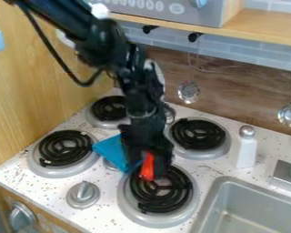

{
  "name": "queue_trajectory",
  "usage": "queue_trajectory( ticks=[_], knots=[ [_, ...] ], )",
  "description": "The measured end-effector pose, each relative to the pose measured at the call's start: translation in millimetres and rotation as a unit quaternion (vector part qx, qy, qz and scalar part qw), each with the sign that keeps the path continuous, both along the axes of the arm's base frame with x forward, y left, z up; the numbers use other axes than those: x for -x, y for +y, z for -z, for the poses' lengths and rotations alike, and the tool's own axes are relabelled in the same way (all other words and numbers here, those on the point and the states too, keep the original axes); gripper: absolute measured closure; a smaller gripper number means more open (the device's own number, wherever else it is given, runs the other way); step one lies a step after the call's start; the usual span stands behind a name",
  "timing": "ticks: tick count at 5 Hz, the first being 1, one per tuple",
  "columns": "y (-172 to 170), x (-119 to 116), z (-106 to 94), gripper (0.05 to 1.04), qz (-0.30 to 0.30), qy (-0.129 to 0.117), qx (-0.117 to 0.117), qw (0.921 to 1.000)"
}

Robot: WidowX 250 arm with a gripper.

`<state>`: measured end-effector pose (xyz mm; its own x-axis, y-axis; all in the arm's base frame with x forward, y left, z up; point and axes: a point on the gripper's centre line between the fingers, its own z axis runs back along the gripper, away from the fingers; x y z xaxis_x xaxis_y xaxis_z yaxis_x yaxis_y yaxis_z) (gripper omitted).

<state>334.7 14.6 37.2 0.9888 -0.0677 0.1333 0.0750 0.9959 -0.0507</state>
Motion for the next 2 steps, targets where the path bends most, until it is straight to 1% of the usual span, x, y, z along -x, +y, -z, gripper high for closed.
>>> queue_trajectory(
  ticks=[1, 2],
  knots=[
    [-8.4, 14.4, -28.0, 0.083, 0.001, -0.02, 0.024, 0.9995],
    [-13.7, 29.4, -70.2, 0.083, -0.002, -0.061, 0.04, 0.9973]
  ],
)
